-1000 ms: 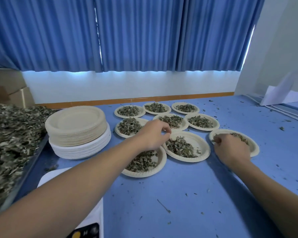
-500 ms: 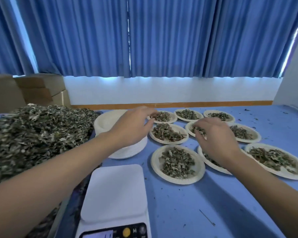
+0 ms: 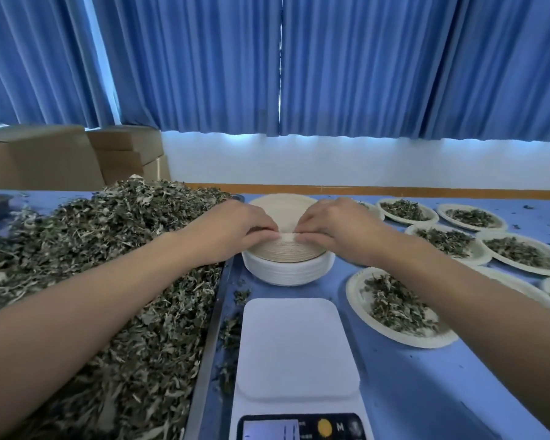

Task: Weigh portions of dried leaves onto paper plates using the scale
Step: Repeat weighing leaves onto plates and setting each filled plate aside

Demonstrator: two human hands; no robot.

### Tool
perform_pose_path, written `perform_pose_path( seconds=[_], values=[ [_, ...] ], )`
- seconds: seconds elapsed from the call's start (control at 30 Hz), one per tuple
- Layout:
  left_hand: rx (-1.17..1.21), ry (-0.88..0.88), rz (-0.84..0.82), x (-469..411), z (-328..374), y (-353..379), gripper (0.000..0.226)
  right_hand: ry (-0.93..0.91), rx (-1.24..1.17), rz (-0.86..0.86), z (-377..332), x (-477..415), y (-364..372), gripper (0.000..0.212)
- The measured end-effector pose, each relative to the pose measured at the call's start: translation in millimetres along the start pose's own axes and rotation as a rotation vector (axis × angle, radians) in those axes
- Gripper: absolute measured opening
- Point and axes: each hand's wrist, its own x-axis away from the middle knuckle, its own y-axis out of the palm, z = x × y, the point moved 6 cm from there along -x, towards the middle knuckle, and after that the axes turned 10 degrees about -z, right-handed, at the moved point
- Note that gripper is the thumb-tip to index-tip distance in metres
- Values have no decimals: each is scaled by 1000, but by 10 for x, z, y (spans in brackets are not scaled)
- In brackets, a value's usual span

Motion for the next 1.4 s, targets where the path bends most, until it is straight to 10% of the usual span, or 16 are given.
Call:
perform_pose_path(
  seconds=[0.67, 0.87, 1.4],
  values=[
    [-437, 136, 10, 59, 187, -5, 45, 1, -38, 37, -53, 85, -103, 31],
    [-442, 170, 107, 84, 255, -140, 37, -45, 333, 134, -230, 152, -202, 35],
    [-273, 195, 311, 597, 804, -416, 21, -93, 174, 420, -713, 749, -385, 24]
  ],
)
